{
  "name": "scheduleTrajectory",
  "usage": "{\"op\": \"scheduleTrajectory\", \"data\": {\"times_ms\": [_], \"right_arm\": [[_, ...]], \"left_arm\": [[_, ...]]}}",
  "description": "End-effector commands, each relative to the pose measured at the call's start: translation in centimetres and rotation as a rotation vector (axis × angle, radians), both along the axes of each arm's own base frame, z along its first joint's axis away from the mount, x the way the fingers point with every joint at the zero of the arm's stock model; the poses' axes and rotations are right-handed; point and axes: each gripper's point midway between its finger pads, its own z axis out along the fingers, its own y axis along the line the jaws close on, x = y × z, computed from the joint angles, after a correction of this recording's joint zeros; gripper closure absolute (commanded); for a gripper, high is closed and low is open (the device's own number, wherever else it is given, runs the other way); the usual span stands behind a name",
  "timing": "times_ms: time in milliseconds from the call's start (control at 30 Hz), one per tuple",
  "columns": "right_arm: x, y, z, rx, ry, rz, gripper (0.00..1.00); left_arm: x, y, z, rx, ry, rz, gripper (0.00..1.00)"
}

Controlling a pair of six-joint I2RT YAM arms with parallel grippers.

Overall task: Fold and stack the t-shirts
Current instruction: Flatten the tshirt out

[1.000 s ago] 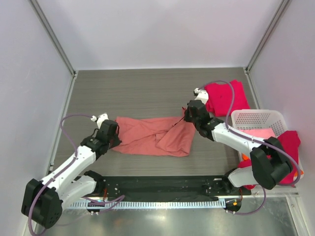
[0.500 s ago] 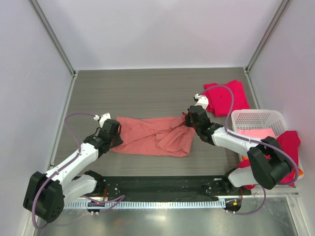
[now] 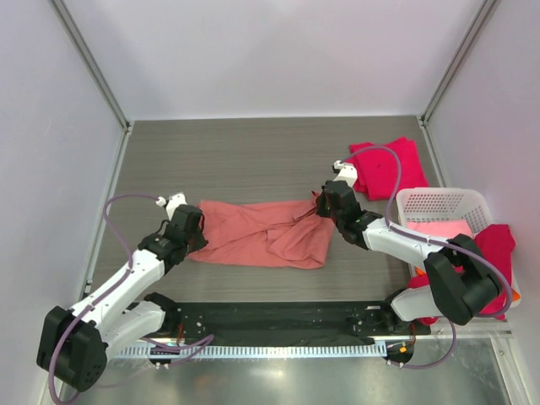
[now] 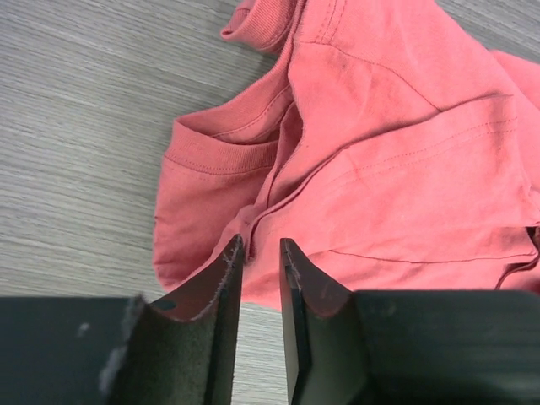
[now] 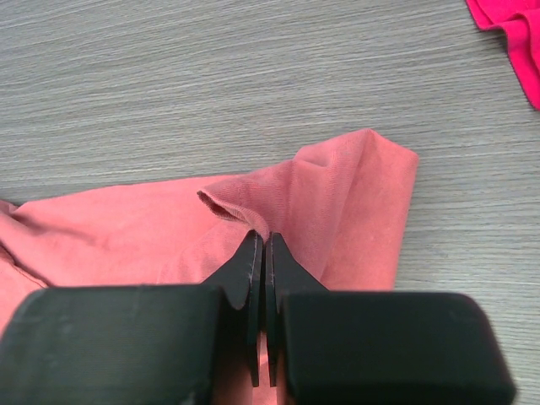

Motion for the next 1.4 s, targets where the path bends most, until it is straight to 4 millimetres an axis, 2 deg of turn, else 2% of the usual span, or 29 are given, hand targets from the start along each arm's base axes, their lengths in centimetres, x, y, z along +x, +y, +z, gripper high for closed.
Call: {"op": "scheduleTrajectory", "data": {"times_ms": [0,100,267,300,433,567,667,867,900,933,967,1000,1067,1100,1167,1200,1233,1267,1333,1367], "right_arm": [[0.6,0.2,1.3,0.028,-0.050,-0.006,0.99],[0.6,0.2,1.3,0.028,-0.050,-0.006,0.99],[0.5,0.2,1.2,0.027,-0.050,-0.007,0.99],[0.5,0.2,1.3,0.028,-0.051,-0.007,0.99],[0.5,0.1,1.4,0.027,-0.055,-0.007,0.99],[0.6,0.2,1.3,0.029,-0.054,-0.005,0.99],[0.6,0.2,1.3,0.026,-0.053,-0.006,0.99],[0.2,-1.1,2.0,-0.002,-0.055,-0.051,0.99],[0.2,-1.9,3.4,0.000,-0.083,-0.087,0.99],[-0.4,-2.7,3.5,-0.018,-0.070,-0.106,0.99],[-0.6,-3.3,4.0,-0.012,-0.075,-0.135,0.99],[-0.9,-4.2,5.7,0.006,-0.111,-0.165,0.99],[-1.9,-5.1,6.1,0.003,-0.098,-0.176,0.99],[-2.3,-5.6,7.2,0.021,-0.122,-0.187,0.99],[-3.2,-6.4,7.2,0.012,-0.106,-0.203,0.99],[-3.5,-6.8,7.4,0.008,-0.106,-0.218,0.99],[-4.0,-7.4,7.5,0.002,-0.101,-0.232,0.99],[-4.2,-7.7,7.7,-0.001,-0.100,-0.240,0.99],[-4.7,-8.1,8.1,0.001,-0.101,-0.246,0.99],[-4.9,-8.3,8.2,0.008,-0.102,-0.250,0.99]], "left_arm": [[0.8,0.2,1.1,0.019,-0.030,0.008,0.74],[0.9,0.1,0.7,0.028,-0.008,0.008,0.70],[1.1,0.1,-0.5,0.061,0.043,0.003,0.70],[1.2,0.2,-0.5,0.065,0.043,0.005,0.71],[1.2,0.3,-0.4,0.068,0.035,0.015,0.89],[1.3,0.6,0.6,0.063,-0.004,0.030,0.90],[1.5,0.9,1.7,0.061,-0.037,0.046,1.00],[1.9,1.1,3.6,0.046,-0.082,0.079,1.00],[2.2,0.9,4.3,0.031,-0.097,0.086,1.00],[2.3,0.9,4.7,0.024,-0.108,0.091,1.00],[2.6,0.8,6.0,0.005,-0.141,0.100,1.00],[2.7,0.9,6.7,0.000,-0.159,0.110,1.00],[3.1,0.9,8.3,-0.020,-0.196,0.122,1.00],[3.4,0.8,10.0,-0.039,-0.231,0.128,1.00],[3.7,0.9,11.9,-0.047,-0.265,0.137,1.00],[3.9,1.0,13.6,-0.055,-0.288,0.143,1.00],[4.0,1.2,14.5,-0.054,-0.300,0.150,1.00],[4.3,1.3,16.5,-0.067,-0.334,0.156,1.00],[4.1,1.8,17.8,-0.053,-0.341,0.160,1.00],[4.2,2.0,19.7,-0.061,-0.376,0.164,1.00]]}}
